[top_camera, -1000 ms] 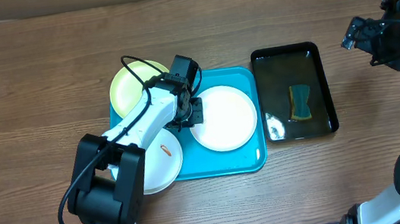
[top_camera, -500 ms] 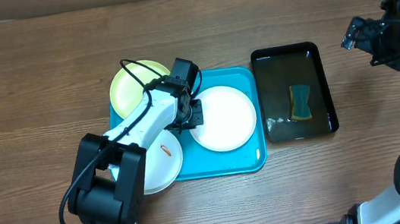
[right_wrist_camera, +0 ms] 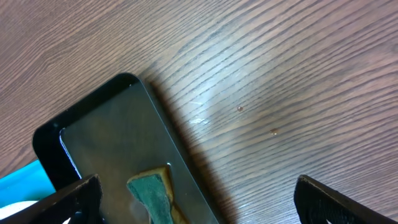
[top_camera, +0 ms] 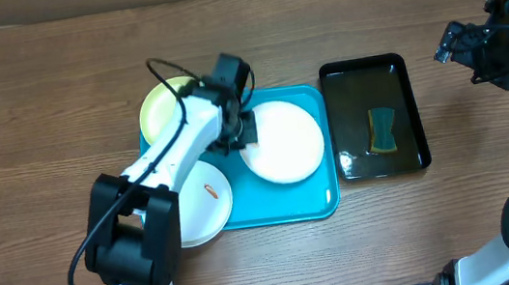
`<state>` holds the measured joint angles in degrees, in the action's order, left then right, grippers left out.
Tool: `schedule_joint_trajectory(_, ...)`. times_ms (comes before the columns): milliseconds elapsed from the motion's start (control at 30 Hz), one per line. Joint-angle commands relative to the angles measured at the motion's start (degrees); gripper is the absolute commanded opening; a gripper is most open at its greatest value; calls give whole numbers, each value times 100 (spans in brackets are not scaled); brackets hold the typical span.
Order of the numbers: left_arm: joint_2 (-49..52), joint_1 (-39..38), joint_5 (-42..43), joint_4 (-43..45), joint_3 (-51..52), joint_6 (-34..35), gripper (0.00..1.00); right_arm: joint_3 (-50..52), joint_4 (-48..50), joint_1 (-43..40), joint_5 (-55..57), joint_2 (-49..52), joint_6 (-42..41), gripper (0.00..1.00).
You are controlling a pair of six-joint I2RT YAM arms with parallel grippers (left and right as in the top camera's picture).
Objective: Clean dirty plates on tray and stack at the side
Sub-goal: 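Grip the right white plate's rim with the left gripper and lift it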
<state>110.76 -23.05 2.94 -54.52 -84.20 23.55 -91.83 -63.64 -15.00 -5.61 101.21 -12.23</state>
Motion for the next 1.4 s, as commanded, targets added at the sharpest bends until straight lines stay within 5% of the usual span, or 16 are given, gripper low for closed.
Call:
schedule_joint_trajectory(0,33,133,155,-409,-881,-245,4,-76,28,-22,2,-79,-46,100)
schedule_joint_trajectory(267,35,125,151,-791,-2092,-313,4,-76,28,-24,0,-79,-46,100)
schedule_joint_trajectory(600,107,-476,-385,142,-2208,-122,4,-76,28,-22,0,-79,-46,100)
schedule_joint_trajectory(967,487,-1950,-3888,920,-2205,-459,4,-76,28,-24,0,-79,-46,100)
schedule_joint_trajectory(1233,531,-2957,-6229,1534,-2205,-1672,4,-76,28,-24,0,-79,-46,100)
schedule_joint_trajectory(1367,531,-3274,-6717,1871,-2203,-2350,4,-76,28,-24,0,-79,-46,100)
